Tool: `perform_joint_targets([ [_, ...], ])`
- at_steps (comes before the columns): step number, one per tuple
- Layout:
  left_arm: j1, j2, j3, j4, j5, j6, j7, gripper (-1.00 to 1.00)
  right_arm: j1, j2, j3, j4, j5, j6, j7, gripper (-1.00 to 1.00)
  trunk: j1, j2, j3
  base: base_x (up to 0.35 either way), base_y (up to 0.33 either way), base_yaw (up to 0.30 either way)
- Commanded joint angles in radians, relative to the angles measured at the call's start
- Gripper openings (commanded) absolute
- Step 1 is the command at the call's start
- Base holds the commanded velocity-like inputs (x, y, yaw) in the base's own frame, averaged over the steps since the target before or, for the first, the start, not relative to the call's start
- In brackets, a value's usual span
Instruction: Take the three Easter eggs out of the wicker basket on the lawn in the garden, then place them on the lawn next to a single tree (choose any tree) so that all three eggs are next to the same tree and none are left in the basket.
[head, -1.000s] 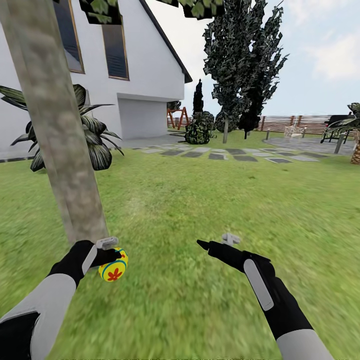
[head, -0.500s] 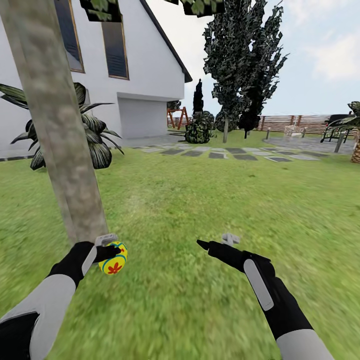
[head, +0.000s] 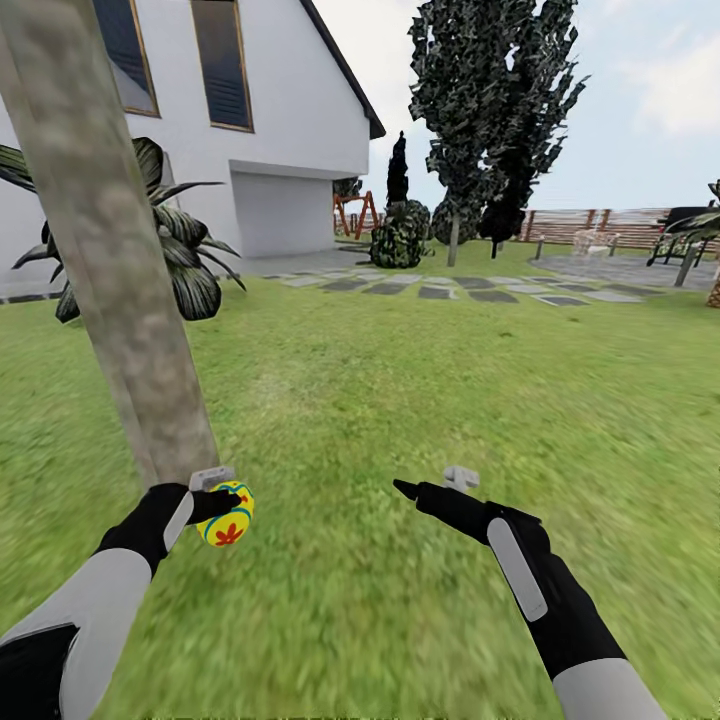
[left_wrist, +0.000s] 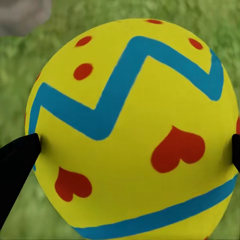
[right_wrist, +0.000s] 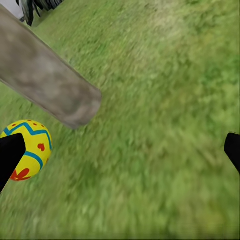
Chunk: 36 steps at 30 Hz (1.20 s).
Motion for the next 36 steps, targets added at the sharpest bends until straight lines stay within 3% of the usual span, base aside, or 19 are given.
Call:
perform_joint_targets([
  [1,0.0,0.0,0.005,-0.003,-0.001,0.006,-0.005,-1.0,-0.001,0.0,0.0,-0.001,0.001,0.004,0.002,1.0,0.0,-0.001,-0.005,0.0,0.0,0.0],
  [4,0.0,0.0,0.005,-0.006,-0.001,0.005,-0.005,-1.0,-0.001,0.0,0.0,-0.001,0.001,0.004,0.002,1.0,0.002,-0.001,-0.017,0.0,0.0,0.0],
  [12,0.0,0.0,0.005,-0.006,-0.001,0.006,-0.004,-1.0,-0.001,0.003,0.0,-0.001,0.001,0.004,0.002,1.0,0.002,-0.001,-0.017,0.017,0.0,0.0],
  [23,0.0,-0.001,0.007,0.001,-0.001,0.007,-0.004,-1.0,-0.001,0.003,0.0,-0.001,0.001,0.004,0.002,1.0,0.002,-0.001,-0.017,0.279,0.0,0.0],
  [36,0.0,-0.001,0.007,-0.004,-0.001,0.006,-0.004,-1.0,-0.001,0.003,0.0,-0.001,0.001,0.004,0.004,1.0,0.002,-0.001,-0.017,0.073,0.046,0.0],
])
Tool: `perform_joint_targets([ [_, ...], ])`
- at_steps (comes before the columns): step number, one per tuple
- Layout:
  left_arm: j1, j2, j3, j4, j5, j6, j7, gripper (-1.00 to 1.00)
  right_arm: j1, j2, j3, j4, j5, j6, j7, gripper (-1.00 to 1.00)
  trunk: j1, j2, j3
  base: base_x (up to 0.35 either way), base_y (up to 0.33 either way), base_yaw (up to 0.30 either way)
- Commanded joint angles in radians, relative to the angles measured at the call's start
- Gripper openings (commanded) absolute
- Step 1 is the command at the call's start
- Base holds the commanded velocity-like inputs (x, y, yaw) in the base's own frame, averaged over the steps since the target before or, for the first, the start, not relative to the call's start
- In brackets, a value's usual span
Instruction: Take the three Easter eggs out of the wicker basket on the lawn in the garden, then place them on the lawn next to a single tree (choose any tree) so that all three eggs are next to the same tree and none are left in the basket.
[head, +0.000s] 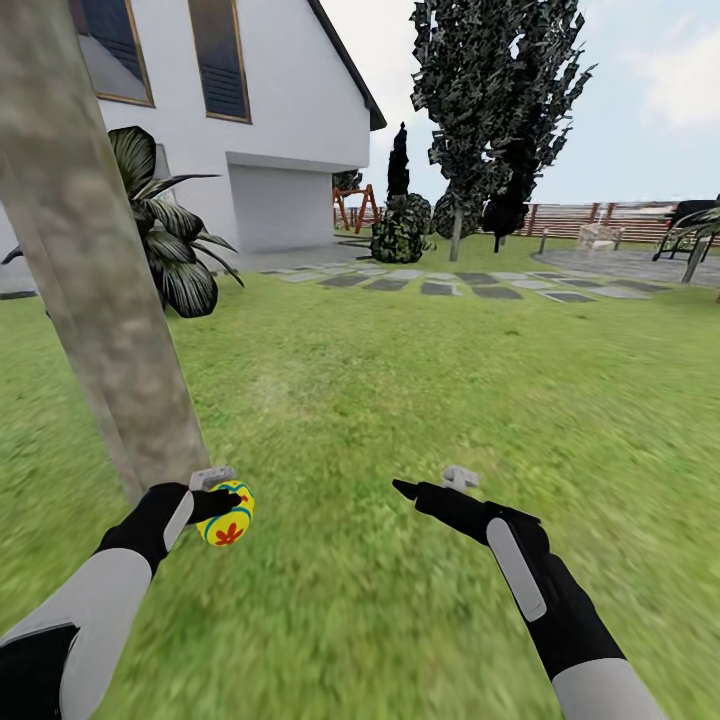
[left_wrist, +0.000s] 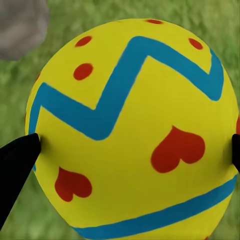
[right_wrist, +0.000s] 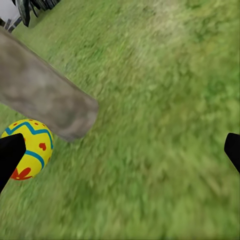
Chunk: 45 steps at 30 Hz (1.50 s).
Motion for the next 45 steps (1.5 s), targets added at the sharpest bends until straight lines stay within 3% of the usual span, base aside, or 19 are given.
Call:
perform_joint_targets([
  [1,0.0,0.0,0.005,-0.002,-0.001,0.006,-0.005,-1.0,-0.001,0.0,-0.001,-0.001,0.001,0.004,0.003,1.0,0.0,0.0,-0.001,0.008,0.007,0.0],
  [3,0.0,0.0,0.005,-0.003,-0.001,0.006,-0.005,-1.0,-0.001,0.0,-0.001,-0.001,0.001,0.004,0.003,1.0,0.0,0.0,-0.001,0.004,0.004,0.0],
  [26,0.0,-0.001,0.003,-0.006,-0.001,0.002,-0.006,-1.0,-0.001,0.0,0.001,-0.001,0.001,0.004,0.003,1.0,0.01,-0.006,-0.09,0.0,0.0,0.0],
  [45,0.0,0.0,0.001,-0.007,-0.008,-0.079,-0.008,-1.0,-0.001,0.0,0.001,-0.001,0.001,0.004,0.003,1.0,0.019,-0.01,-0.163,0.0,0.0,0.0],
])
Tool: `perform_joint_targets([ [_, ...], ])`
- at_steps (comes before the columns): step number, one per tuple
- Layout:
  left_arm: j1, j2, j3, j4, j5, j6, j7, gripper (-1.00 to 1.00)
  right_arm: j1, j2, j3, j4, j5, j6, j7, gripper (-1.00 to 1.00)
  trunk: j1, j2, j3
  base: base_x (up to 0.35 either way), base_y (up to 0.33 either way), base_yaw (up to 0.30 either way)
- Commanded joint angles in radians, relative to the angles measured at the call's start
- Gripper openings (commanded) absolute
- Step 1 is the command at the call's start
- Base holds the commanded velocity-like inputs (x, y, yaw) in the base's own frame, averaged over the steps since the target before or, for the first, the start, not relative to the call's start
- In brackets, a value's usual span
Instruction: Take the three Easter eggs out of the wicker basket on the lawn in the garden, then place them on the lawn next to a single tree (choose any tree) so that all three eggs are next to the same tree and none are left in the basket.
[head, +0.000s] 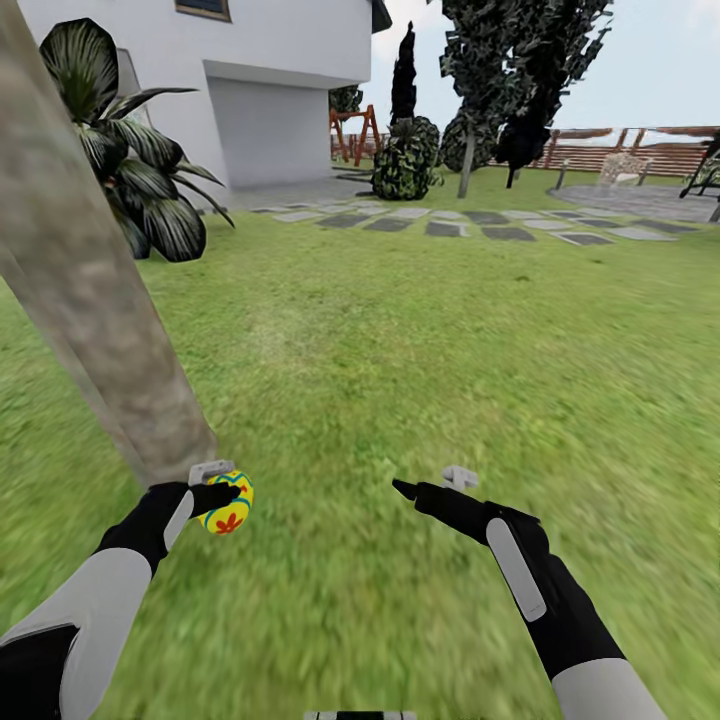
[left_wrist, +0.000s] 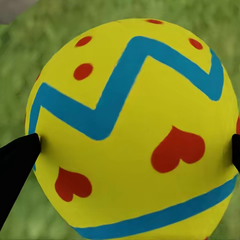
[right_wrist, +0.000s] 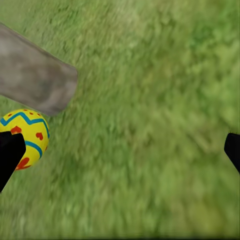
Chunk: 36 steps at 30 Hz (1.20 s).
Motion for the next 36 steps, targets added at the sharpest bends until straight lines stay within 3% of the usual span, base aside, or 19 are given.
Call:
perform_joint_targets([
  [1,0.0,-0.001,0.006,-0.002,-0.002,0.004,-0.006,-1.0,0.0,0.0,-0.001,-0.001,0.001,0.004,0.003,1.0,0.0,-0.001,-0.005,0.0,0.0,0.0],
  [30,0.0,-0.002,0.006,-0.002,-0.002,0.001,-0.015,-1.0,0.0,0.0,0.001,-0.008,0.0,0.005,0.005,1.0,0.013,-0.007,-0.117,0.0,0.0,0.0],
  [33,0.0,-0.002,0.006,-0.002,-0.002,0.001,-0.015,-1.0,0.001,-0.001,0.042,-0.045,-0.001,0.01,0.006,1.0,0.015,-0.008,-0.129,0.0,0.0,0.0],
  [35,0.0,-0.002,0.006,-0.002,-0.002,0.001,-0.015,-1.0,0.044,-0.003,0.093,-0.161,-0.001,0.016,0.006,1.0,0.015,-0.008,-0.129,0.0,0.0,0.0],
  [36,0.0,-0.002,0.006,-0.002,-0.002,0.001,-0.016,-1.0,0.056,-0.003,0.101,-0.19,-0.001,0.017,0.006,1.0,0.015,-0.008,-0.129,0.0,0.0,0.0],
])
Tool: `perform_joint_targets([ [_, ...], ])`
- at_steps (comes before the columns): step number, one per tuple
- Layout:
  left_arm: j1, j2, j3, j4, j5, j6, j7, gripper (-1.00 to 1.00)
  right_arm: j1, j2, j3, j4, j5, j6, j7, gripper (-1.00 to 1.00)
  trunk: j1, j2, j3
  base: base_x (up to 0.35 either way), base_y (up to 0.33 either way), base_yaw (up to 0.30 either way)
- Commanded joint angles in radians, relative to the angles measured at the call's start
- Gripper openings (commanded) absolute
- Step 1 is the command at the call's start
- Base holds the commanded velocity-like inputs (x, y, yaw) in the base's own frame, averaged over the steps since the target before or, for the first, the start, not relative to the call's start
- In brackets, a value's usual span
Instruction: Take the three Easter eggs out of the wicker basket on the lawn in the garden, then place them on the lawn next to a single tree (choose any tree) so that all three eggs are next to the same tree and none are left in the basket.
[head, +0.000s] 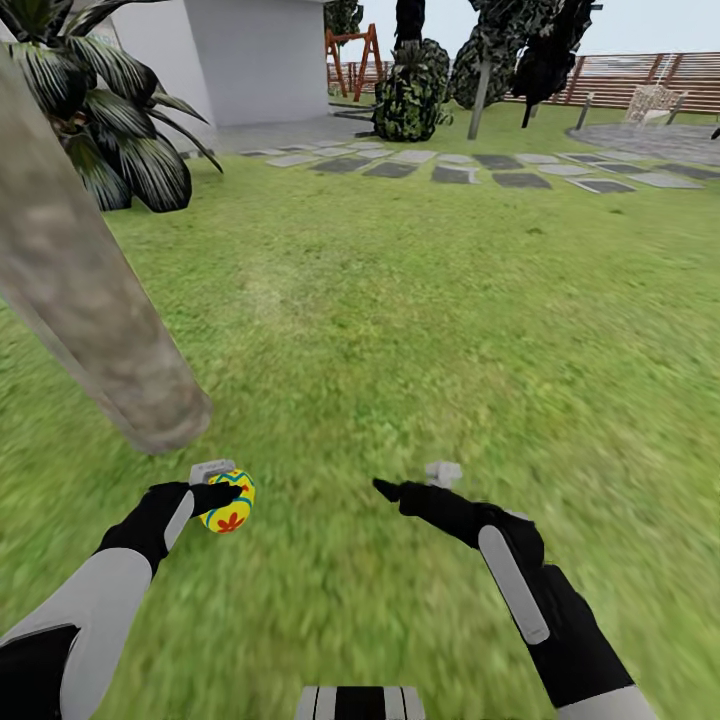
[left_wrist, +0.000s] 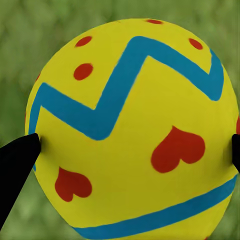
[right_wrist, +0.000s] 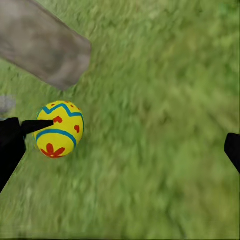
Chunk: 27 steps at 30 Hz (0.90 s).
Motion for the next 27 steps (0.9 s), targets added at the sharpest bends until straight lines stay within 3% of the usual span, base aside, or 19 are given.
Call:
perform_joint_targets([
  [1,0.0,-0.001,0.006,-0.001,-0.002,0.006,-0.006,-1.0,0.023,-0.001,0.012,-0.058,0.002,0.01,0.002,1.0,0.0,0.0,-0.001,0.0,0.0,0.0],
  [3,0.0,-0.001,0.006,-0.001,-0.002,0.006,-0.006,-1.0,0.061,-0.001,0.036,-0.15,0.002,0.049,0.003,1.0,0.0,0.0,-0.001,0.0,0.0,0.0],
  [8,0.0,-0.001,0.006,-0.001,-0.002,0.006,-0.006,-1.0,0.079,-0.002,0.073,-0.193,0.002,0.073,0.003,1.0,0.002,-0.001,-0.016,0.0,0.0,0.0],
  [14,0.0,0.0,0.006,-0.001,-0.002,0.006,-0.006,-1.0,0.081,-0.002,0.077,-0.197,0.002,0.075,0.003,1.0,0.002,-0.001,-0.02,0.0,0.0,0.0],
  [27,0.001,0.0,0.004,-0.003,-0.003,-0.029,-0.005,-1.0,0.081,0.0,0.079,-0.197,0.002,0.077,0.003,1.0,0.008,-0.004,-0.07,0.0,0.0,0.0],
])
